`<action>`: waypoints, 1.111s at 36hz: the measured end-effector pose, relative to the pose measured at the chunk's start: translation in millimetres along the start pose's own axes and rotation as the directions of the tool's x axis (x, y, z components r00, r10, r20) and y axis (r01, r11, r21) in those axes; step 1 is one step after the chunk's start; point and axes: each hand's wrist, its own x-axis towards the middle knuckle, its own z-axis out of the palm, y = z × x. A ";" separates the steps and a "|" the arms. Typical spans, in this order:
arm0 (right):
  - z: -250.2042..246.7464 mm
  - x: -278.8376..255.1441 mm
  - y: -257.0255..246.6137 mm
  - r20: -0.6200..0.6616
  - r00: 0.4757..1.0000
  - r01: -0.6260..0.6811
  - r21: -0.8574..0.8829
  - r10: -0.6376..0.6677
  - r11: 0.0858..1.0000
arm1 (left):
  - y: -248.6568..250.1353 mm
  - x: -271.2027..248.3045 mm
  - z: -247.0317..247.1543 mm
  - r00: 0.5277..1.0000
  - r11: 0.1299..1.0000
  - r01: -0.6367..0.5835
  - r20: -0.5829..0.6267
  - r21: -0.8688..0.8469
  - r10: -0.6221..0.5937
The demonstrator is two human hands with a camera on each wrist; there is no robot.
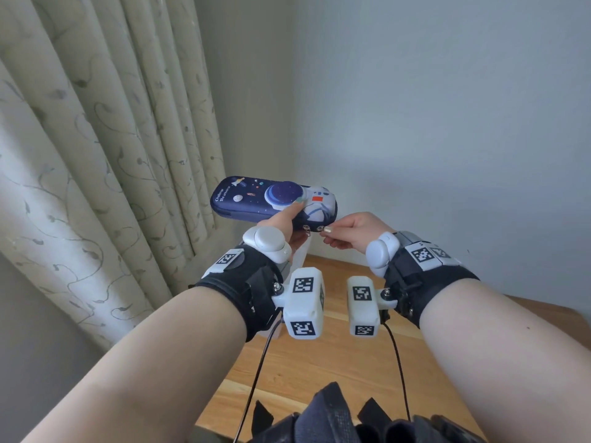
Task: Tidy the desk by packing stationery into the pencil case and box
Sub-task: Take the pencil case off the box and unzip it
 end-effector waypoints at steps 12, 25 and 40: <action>-13.1 5.6 -13.6 -0.059 0.997 0.054 0.035 -0.051 0.998 | 22.0 1.0 -11.1 0.996 0.999 -0.006 0.085 -0.047 0.010; -16.5 0.0 3.2 -0.211 0.977 0.069 0.289 -0.006 0.955 | 19.0 -8.2 -28.5 0.963 0.990 0.114 0.234 0.089 -0.132; -12.0 -5.7 5.8 -0.118 0.993 0.031 0.227 -0.004 0.973 | 21.5 -7.5 -20.1 0.984 0.967 0.102 0.117 0.233 -0.132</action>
